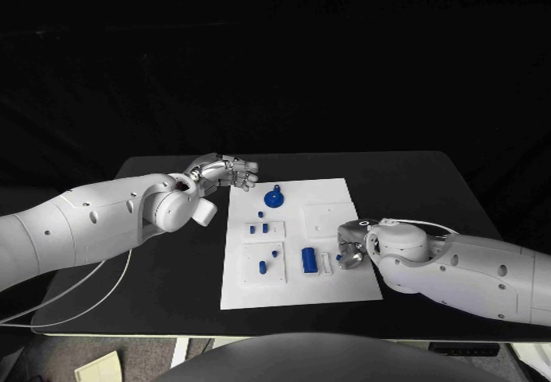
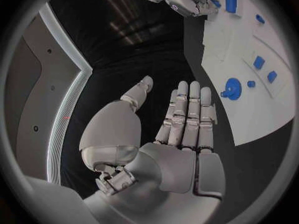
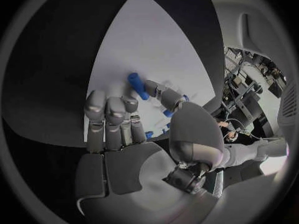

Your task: Assemble the parts on the task board

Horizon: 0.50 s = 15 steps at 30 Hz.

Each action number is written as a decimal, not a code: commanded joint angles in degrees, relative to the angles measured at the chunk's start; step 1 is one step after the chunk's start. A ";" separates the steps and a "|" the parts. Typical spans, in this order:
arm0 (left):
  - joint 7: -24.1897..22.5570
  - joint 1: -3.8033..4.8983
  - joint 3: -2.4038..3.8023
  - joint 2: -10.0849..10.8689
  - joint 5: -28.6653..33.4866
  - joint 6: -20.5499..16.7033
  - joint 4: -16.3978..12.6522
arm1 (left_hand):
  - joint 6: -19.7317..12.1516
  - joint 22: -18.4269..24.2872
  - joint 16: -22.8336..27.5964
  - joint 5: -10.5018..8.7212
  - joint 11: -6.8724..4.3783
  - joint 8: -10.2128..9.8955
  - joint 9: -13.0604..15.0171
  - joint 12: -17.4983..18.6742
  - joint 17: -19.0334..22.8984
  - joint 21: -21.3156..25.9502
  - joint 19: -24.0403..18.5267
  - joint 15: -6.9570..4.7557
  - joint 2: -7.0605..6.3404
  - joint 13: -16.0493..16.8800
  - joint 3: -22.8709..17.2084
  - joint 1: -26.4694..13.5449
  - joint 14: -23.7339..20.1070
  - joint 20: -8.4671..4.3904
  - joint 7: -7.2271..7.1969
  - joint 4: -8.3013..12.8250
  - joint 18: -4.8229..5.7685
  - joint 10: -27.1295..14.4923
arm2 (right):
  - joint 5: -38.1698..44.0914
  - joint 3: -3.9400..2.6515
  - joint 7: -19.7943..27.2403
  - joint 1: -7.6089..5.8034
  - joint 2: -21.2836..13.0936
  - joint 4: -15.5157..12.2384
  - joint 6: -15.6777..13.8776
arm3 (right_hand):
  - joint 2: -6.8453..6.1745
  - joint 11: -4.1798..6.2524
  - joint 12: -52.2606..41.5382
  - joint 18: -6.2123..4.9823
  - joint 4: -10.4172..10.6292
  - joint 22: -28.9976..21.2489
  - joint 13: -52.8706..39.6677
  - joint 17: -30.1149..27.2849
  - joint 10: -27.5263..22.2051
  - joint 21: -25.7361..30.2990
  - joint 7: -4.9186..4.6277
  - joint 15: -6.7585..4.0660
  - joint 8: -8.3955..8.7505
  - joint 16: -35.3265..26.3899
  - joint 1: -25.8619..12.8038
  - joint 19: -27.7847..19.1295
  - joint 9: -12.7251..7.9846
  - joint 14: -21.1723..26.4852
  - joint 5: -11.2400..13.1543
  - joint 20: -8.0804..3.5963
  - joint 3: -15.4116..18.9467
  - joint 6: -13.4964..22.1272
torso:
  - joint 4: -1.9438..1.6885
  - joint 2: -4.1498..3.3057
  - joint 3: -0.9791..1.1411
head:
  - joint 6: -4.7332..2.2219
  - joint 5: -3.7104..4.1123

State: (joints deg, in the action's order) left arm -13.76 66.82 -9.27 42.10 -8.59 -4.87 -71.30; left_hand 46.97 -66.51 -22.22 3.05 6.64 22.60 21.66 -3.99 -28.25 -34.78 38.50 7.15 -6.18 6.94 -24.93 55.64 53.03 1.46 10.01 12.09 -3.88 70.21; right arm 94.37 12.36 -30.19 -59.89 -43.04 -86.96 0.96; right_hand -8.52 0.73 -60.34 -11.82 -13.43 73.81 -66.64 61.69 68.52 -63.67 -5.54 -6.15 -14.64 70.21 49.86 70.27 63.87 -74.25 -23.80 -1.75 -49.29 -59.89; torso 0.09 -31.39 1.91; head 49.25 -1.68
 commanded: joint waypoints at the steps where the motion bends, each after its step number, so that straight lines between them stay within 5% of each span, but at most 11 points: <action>1: -0.33 0.06 0.05 -0.03 0.19 0.71 -0.14 | -0.37 -0.10 0.26 -0.07 -0.04 0.09 -0.09 -0.18 -0.08 0.34 -0.02 0.30 0.43 -0.10 0.21 0.00 0.29 0.24 -0.08 0.24 -0.95 -0.26 | -6.89 0.93 -0.46 1.14 -1.56 0.22 -2.77 | 2.19 0.18 -0.32 -3.18 -1.35 -0.14 0.11 -0.07 0.56 -0.29 0.13 -0.21 -0.48 0.09 1.74 0.64 -33.22 -0.50 -1.22 -0.17 -1.32 -0.53 | 0.01 0.01 -0.02 | -0.01 0.03; 9: -0.35 0.06 0.05 0.01 0.17 0.71 -0.13 | -0.36 -0.11 0.28 -0.07 -0.04 0.10 -0.10 -0.19 -0.10 0.35 -0.02 0.30 0.44 -0.10 0.21 0.02 0.30 0.24 -0.08 0.25 -0.95 -0.26 | -20.10 0.43 1.18 -0.25 -2.95 -1.37 -10.04 | 1.96 0.48 -0.34 -3.18 -1.74 -0.44 0.31 -0.20 1.09 -0.25 0.42 -0.56 -0.84 -0.03 1.42 1.28 -33.37 -0.96 -3.35 -0.53 -0.98 -1.14 | -0.04 0.02 -0.07 | -0.07 0.12; 15: -0.36 0.06 0.05 0.01 0.14 0.73 -0.13 | -0.36 -0.13 0.29 -0.07 -0.04 0.10 -0.10 -0.19 -0.11 0.36 -0.02 0.30 0.44 -0.11 0.21 0.03 0.30 0.24 -0.08 0.25 -0.95 -0.25 | -27.89 0.26 1.49 -0.94 -3.31 -2.27 -11.70 | 2.24 0.62 -0.31 -3.18 -2.04 -0.63 0.38 -0.21 1.24 -0.17 0.55 -0.78 -0.99 -0.09 1.05 1.53 -33.49 -1.08 -5.12 -0.77 -0.34 -1.34 | -0.02 0.02 -0.10 | -0.06 0.18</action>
State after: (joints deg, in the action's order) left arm -13.74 66.83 -9.27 42.15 -8.59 -4.86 -71.29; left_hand 46.97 -66.56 -22.22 3.05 6.64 22.60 21.61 -3.99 -28.30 -34.78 38.50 7.28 -6.18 6.90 -24.93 55.64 53.16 1.46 10.01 12.09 -4.27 70.21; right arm 74.59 12.55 -29.36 -60.87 -46.40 -88.95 -8.77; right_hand -6.98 1.23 -60.38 -11.85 -15.59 73.22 -66.31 61.57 69.43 -63.66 -4.91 -6.64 -15.09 70.22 51.22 71.57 29.89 -75.16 -28.86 -2.46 -49.97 -60.85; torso 0.06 -31.38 1.82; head 49.17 -1.51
